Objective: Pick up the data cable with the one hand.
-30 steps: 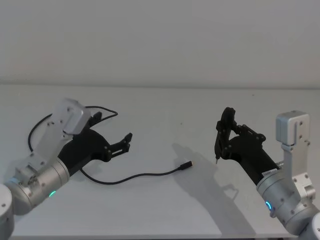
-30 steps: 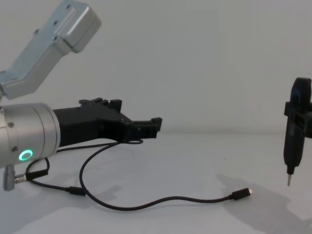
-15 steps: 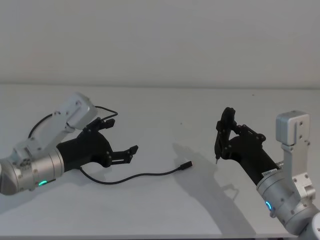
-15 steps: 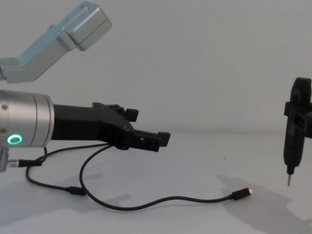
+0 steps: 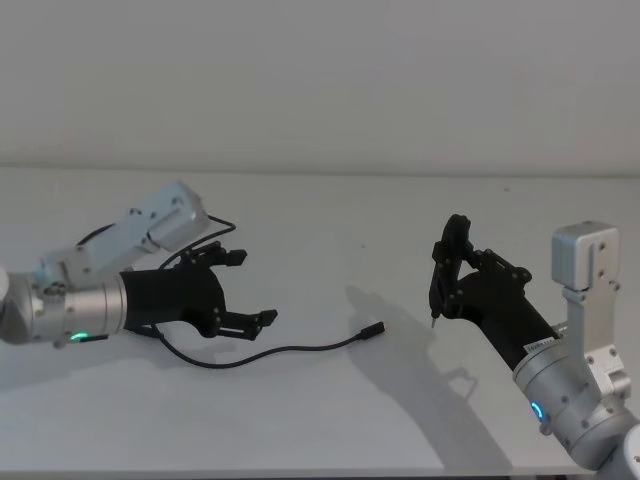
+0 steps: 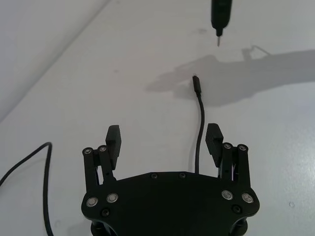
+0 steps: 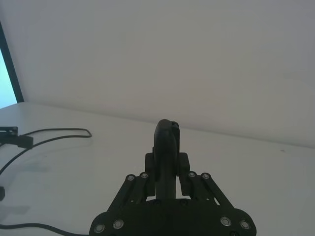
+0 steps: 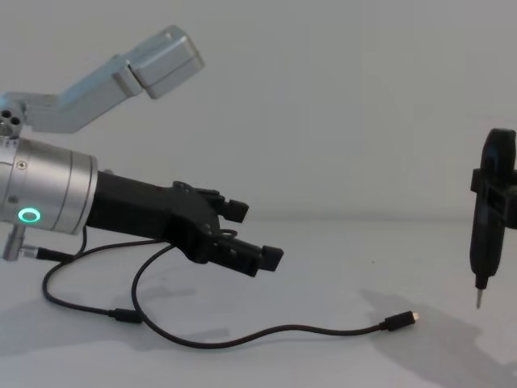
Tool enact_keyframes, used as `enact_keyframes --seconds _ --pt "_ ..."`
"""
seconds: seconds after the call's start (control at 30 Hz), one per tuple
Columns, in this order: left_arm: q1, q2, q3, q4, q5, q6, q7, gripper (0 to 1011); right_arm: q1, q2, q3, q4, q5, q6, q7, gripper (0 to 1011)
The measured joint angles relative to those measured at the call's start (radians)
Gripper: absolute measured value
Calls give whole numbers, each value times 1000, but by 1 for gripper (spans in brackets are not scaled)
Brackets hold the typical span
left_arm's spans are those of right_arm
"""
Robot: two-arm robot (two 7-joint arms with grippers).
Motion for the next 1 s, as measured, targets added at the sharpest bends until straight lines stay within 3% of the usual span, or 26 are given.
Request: enact_keyframes --seconds 0.47,1.0 --pt "-101 -37 80 128 16 -12 -128 1001 0 0 0 0 0 0 0 275" --pt "-143 -61 126 197 17 23 -166 1001 0 0 0 0 0 0 0 275"
